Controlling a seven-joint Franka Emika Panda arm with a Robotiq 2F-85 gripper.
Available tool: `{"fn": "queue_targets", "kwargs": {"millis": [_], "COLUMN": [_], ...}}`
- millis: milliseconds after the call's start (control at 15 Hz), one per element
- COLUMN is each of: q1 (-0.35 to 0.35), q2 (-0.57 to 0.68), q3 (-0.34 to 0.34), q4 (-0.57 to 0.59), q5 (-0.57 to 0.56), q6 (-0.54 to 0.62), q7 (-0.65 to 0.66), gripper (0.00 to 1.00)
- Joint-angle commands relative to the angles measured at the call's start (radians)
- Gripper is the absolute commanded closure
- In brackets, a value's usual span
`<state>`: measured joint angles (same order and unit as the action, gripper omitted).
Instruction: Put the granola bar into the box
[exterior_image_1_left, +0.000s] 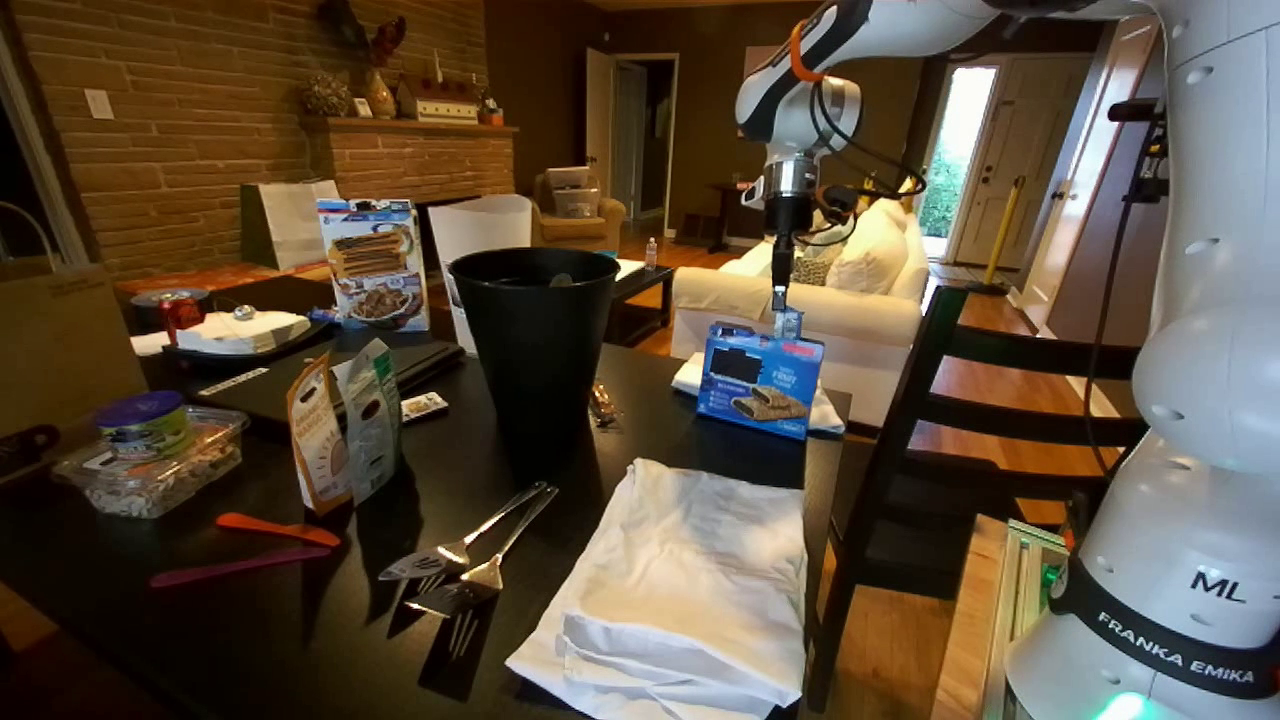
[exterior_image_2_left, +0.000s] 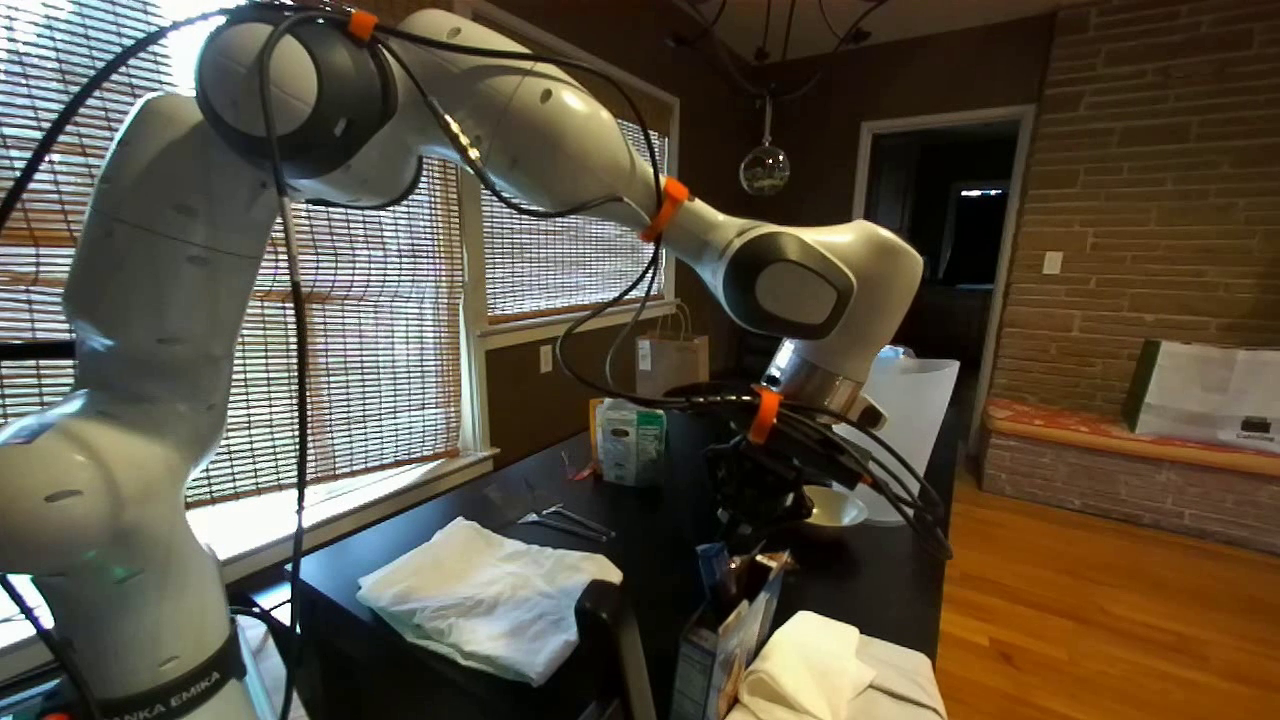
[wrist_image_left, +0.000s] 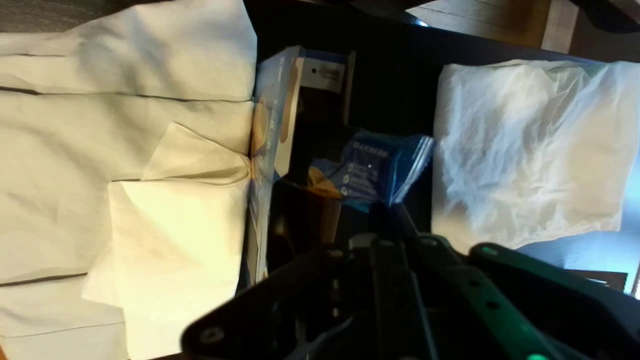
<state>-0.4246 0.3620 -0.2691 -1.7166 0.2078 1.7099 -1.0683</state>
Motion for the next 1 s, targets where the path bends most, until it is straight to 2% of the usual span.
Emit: {"fn": "queue_targets", "kwargs": {"millis": [0, 933], "q1": [-0.008, 0.004], "q2": [0.002, 0.000], "q3": [0.011, 0.020], "q4": [-0.001, -0.074], "q5": [-0.019, -0.048], "q6": [0.039, 0.118], "q7": [0.028, 0.069], "gripper": [1.00, 1.00]}}
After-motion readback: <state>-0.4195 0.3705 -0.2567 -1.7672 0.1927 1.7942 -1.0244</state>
